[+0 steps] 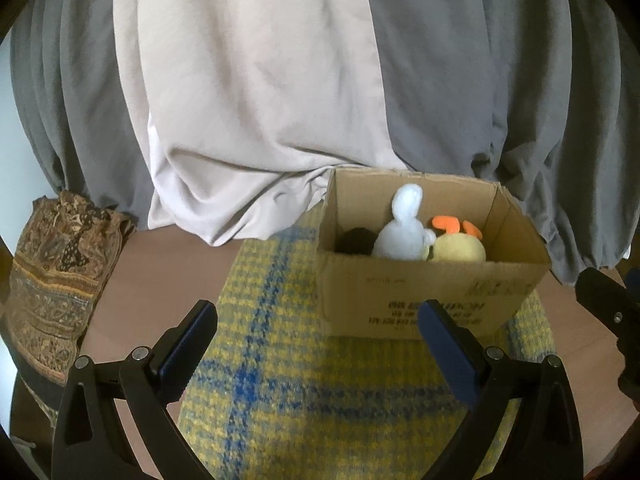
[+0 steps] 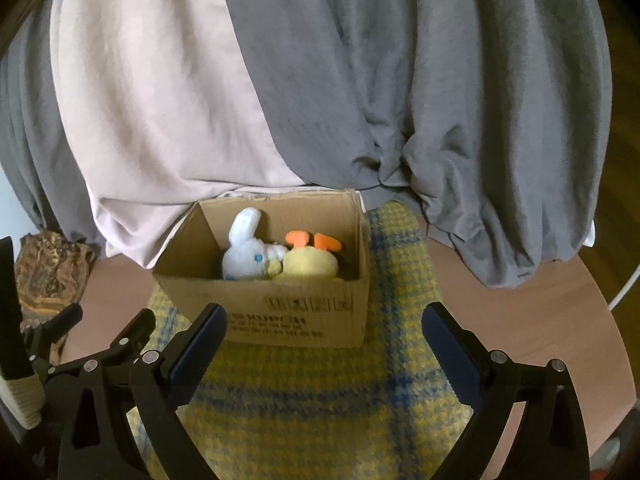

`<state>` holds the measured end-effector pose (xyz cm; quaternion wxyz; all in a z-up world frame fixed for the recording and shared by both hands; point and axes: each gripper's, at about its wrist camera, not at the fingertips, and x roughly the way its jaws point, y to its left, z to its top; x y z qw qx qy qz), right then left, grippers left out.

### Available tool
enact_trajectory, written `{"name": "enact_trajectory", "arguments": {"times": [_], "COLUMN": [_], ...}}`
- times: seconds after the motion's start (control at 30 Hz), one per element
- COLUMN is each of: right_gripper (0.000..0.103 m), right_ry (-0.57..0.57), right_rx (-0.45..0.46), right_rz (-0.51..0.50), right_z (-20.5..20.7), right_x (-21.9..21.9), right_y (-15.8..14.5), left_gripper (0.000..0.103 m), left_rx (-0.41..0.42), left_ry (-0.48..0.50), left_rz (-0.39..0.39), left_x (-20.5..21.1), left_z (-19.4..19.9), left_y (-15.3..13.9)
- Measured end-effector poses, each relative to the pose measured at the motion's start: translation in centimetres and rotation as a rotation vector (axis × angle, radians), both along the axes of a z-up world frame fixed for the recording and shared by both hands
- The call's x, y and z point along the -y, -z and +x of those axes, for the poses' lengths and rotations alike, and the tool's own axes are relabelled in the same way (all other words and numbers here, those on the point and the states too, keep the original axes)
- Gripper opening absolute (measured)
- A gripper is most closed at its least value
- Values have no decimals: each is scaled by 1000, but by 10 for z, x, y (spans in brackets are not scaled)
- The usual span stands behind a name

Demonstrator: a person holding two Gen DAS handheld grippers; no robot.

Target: Organize objects

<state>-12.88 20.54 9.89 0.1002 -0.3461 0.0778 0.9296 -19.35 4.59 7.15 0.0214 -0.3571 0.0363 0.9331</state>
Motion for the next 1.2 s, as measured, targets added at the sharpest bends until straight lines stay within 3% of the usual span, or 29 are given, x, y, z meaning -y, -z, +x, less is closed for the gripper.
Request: {"name": "enact_trajectory", "arguments": {"times": [0.33, 0.57, 1.2], "right_gripper": [98, 98, 98], "right_ry": [20, 22, 97], "right_rx": [-11, 2, 102], "right_rz": [42, 11, -8], "right_z": [35, 59, 114], "right_x": [9, 11, 6], "right_y": [7, 23, 70], "left_gripper": [102, 102, 102], "left_rx": [-8, 15, 82], "left_ry": [-17, -13, -13], "left_rz": [-17, 5, 0], "left_x": [5, 12, 14], "left_z": [32, 54, 106], "left_y": [9, 19, 55]}}
